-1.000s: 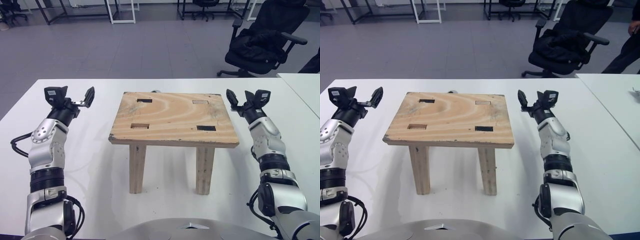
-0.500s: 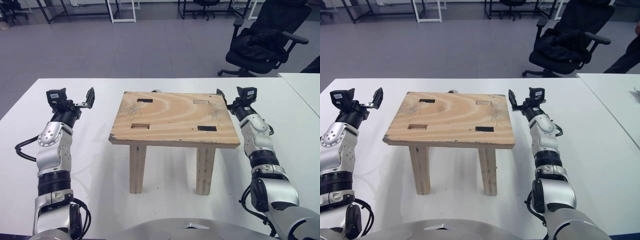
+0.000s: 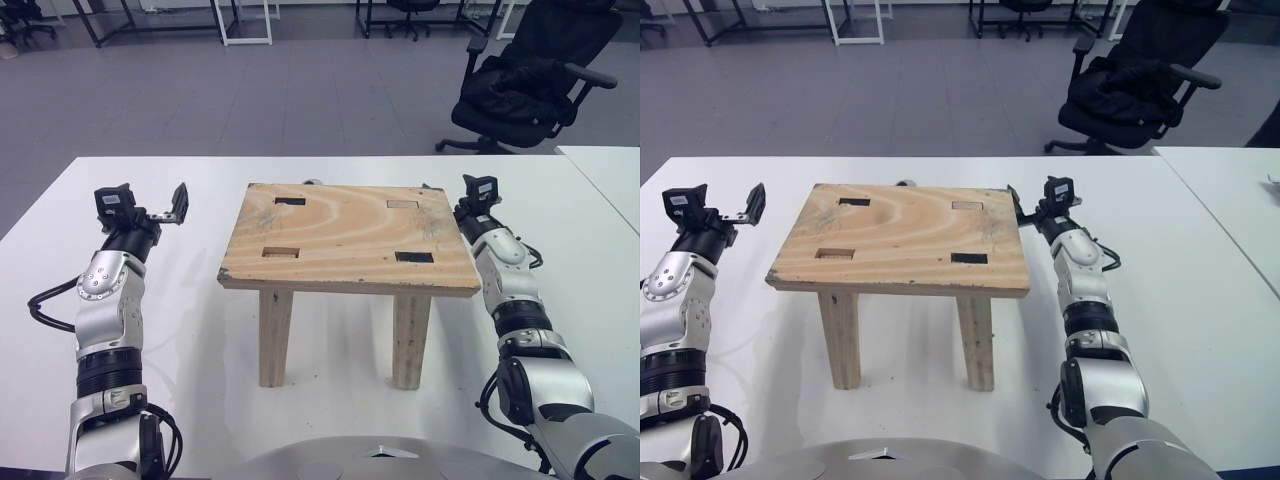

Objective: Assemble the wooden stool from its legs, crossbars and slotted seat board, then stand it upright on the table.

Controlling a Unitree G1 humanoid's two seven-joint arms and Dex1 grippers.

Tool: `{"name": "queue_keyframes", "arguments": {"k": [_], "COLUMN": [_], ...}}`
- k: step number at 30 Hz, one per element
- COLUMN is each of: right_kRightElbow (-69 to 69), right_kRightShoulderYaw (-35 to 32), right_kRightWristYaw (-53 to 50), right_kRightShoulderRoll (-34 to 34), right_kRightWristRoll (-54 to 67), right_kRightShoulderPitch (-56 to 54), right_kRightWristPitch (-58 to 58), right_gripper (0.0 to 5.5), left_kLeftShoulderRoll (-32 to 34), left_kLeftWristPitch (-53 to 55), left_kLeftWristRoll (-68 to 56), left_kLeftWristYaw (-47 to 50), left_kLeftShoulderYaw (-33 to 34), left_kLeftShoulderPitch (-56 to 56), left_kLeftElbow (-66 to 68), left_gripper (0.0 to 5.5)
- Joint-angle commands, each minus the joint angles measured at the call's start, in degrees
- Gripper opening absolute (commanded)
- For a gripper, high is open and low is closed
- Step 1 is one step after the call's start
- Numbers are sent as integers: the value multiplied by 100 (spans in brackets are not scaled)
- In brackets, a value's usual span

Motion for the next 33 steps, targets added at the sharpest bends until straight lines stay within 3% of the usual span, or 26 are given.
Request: {"name": "queue_keyframes", "arguments": {"k": [1, 33], "right_kRightElbow": [163, 590], "right_kRightShoulderYaw": [-79, -183], "right_kRightWristYaw": [-123, -622], "right_kRightShoulderRoll": [-179, -551], "right_kRightWristRoll": [-113, -571], "right_kRightShoulderPitch": [-268, -121], "right_kRightWristPitch": [-63, -407], "right_gripper": [481, 481], "left_kLeftShoulderRoll": [-19, -6], "left_kLeftWristPitch": [-157, -447], "left_kLeftWristRoll": [122, 550], "left_kLeftWristYaw": [107, 152], "left_kLeftShoulderYaw": [26, -138], "left_kLeftShoulderPitch": [-143, -26], "left_kLeftElbow": [220, 130], "left_gripper": [538, 538]}}
